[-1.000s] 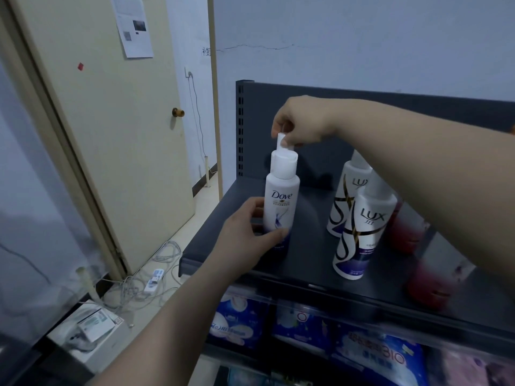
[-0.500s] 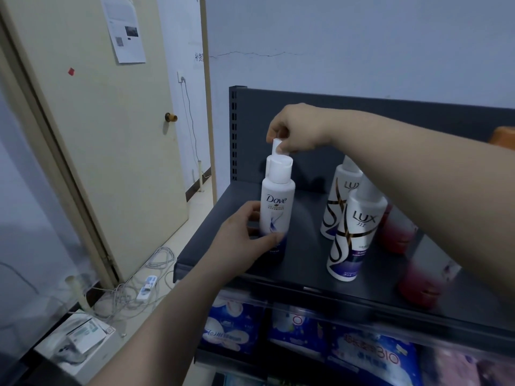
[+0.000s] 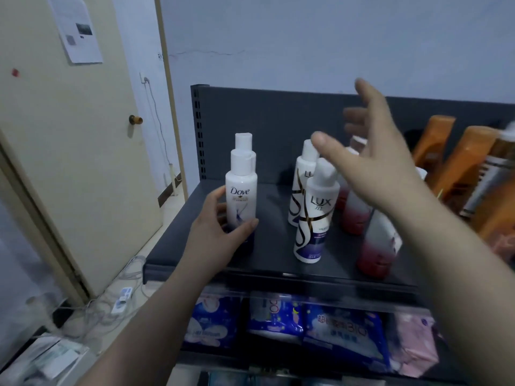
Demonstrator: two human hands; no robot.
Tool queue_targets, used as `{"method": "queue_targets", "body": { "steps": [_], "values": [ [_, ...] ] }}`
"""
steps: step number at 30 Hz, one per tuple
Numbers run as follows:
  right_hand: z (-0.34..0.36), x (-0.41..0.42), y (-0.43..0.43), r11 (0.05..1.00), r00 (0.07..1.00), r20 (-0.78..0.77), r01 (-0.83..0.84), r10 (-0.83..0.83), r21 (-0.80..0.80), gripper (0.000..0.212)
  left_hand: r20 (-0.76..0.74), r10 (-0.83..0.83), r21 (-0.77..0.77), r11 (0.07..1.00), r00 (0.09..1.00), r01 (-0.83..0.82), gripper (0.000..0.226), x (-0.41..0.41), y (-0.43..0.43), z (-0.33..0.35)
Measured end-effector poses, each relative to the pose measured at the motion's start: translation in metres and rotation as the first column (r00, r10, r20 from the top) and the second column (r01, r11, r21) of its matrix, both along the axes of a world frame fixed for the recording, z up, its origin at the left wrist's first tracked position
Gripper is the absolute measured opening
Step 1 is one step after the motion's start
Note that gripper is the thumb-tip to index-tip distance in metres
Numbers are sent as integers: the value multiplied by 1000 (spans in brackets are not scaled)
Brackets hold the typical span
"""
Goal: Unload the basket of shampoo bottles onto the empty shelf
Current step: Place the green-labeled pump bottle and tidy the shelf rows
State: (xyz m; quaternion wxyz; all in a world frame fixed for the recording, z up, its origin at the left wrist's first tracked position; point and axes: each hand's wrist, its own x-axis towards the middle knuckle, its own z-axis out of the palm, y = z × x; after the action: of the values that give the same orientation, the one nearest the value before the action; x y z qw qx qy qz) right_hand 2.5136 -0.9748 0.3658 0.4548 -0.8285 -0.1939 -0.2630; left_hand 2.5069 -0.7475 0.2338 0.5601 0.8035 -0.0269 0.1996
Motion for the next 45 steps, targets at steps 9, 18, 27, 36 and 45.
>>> {"method": "queue_targets", "body": {
  "steps": [9,18,27,36,45],
  "values": [
    [-134,-10,5,990,951,-288,132,-113,46,108,-50,70,137,989,996,-62,51,8,-1,-11],
    [-146,-7,4,988,959,-238,151,-152,-21,87,-52,95,184,979,994,-84,48,6,-3,-11],
    [-145,-52,-12,986,980,130,158,-150,-49,69,290,288,143,930,913,-339,81,-28,-25,-12],
    [-144,-107,-78,938,974,79,225,-211,-263,63,403,36,399,893,915,-211,64,-76,-108,-20],
    [-129,-175,-173,902,944,-28,306,-330,-305,64,301,-130,500,865,945,-41,61,-131,-200,-4]
  ]
}}
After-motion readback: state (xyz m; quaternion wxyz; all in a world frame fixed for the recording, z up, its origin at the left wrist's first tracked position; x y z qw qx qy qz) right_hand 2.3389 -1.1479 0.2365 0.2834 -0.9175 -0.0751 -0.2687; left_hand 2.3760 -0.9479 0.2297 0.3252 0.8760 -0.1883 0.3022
